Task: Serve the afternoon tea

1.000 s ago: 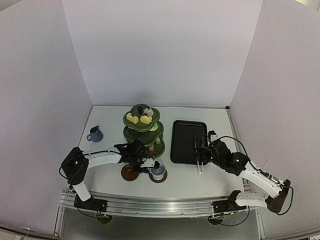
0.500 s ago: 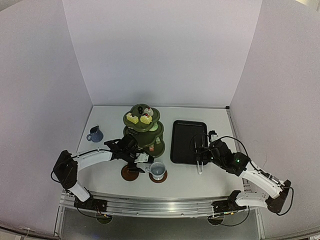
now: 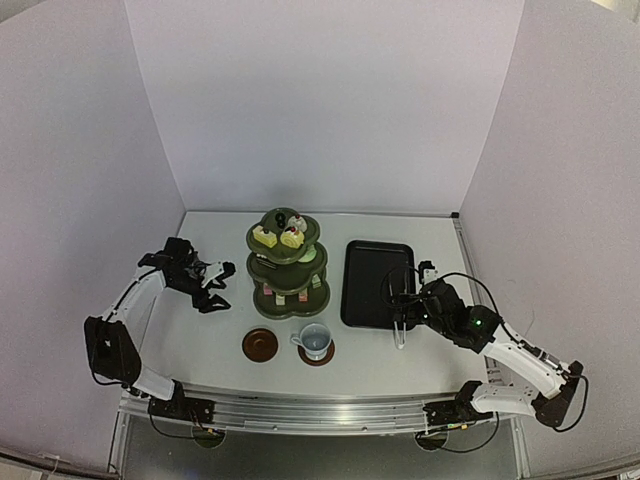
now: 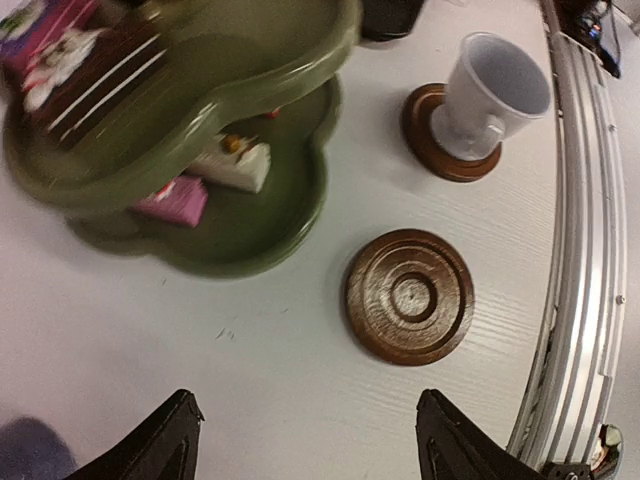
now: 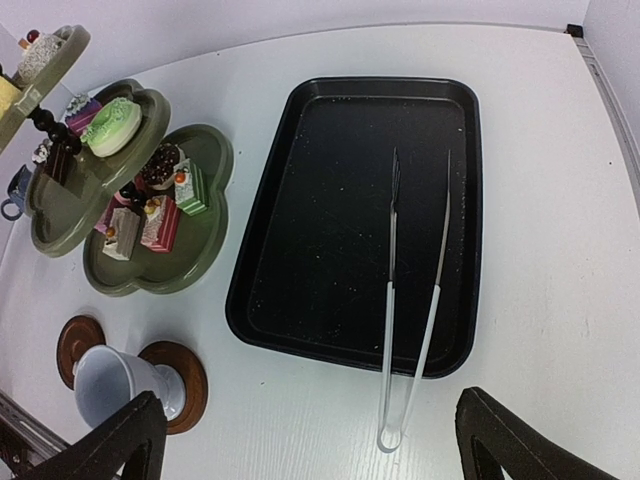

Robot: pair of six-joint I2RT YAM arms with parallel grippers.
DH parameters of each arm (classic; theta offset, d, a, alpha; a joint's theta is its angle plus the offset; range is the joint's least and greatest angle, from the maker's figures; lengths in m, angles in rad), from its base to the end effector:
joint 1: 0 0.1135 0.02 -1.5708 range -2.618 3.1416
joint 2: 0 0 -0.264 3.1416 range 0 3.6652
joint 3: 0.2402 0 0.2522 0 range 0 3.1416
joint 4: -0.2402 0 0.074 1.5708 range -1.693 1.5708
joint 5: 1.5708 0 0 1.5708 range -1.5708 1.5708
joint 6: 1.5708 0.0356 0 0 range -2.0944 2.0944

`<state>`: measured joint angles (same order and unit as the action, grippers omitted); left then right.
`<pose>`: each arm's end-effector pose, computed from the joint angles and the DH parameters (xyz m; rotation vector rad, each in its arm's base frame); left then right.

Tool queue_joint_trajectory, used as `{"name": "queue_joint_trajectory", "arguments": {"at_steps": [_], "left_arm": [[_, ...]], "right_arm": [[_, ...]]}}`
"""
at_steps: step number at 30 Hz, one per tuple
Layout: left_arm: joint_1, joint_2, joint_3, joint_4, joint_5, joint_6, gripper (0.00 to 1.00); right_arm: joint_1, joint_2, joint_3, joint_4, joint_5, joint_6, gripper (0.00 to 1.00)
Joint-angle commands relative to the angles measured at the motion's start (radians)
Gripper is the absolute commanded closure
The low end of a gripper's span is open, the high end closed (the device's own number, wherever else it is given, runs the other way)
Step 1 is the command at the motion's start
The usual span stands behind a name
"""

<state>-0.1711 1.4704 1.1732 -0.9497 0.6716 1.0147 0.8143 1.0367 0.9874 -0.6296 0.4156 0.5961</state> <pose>0.2699 -0.0691 0.2652 1.5203 2.0004 -0.6310 0.1588 0.1473 0.3217 -0.0190 2.2016 0.3271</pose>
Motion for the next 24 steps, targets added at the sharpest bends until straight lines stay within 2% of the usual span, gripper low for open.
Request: {"name": "queue_joint_trajectory", "arguments": {"at_steps": [1, 3, 6, 10, 18, 21, 24], "left_arm": [[0.166, -0.049, 0.038, 0.073, -0.075, -0.196, 0.26], [0.239, -0.033, 0.029, 0.161, -0.191, -0.266, 0.24], [0.326, 0.034, 0.044, 0.250, -0.341, -0.289, 0.21], [0.389, 0.144, 0.112, 0.281, -0.427, -0.251, 0.18], [0.396, 0.328, 0.240, 0.306, -0.484, -0.188, 0.19], [0.401, 0.382, 0.273, 0.305, -0.479, -0.149, 0.23], [0.401, 0.417, 0.288, 0.301, -0.462, -0.120, 0.31]], "right_arm": [[0.002, -0.016, 0.013, 0.005, 0.026, -0.014, 0.02], [0.002, -0.013, 0.011, 0.005, 0.029, -0.018, 0.02], [0.002, -0.007, 0.011, 0.005, 0.031, -0.023, 0.02], [0.002, 0.001, 0.013, 0.007, 0.020, -0.030, 0.02], [0.003, 0.017, 0.021, 0.005, -0.034, -0.065, 0.02], [0.002, 0.025, 0.026, 0.006, -0.054, -0.069, 0.02], [0.002, 0.032, 0.032, 0.006, -0.059, -0.067, 0.02]]}}
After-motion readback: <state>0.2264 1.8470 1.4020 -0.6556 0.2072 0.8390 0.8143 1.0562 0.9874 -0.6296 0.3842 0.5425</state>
